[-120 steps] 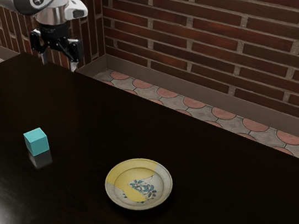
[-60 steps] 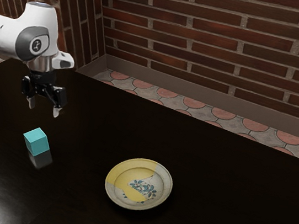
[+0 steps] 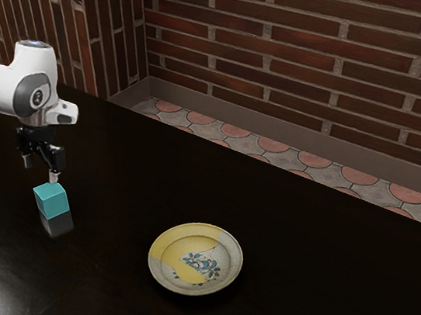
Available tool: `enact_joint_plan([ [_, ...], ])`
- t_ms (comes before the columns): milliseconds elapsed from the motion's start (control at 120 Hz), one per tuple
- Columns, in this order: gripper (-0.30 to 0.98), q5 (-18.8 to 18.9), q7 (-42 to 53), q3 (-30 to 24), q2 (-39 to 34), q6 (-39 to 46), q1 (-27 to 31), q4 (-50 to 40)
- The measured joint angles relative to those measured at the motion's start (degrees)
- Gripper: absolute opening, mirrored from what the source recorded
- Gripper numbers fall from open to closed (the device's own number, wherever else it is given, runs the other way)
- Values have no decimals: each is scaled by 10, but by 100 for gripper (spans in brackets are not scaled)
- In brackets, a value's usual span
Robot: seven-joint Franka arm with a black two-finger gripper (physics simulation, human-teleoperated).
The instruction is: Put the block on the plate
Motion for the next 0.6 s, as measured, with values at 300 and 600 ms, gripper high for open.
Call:
enact_joint_plan([
  [300, 69, -11, 85, 0, 12, 29, -1, -25],
  [600, 69, -24, 137, -4, 15, 37, -8, -31],
])
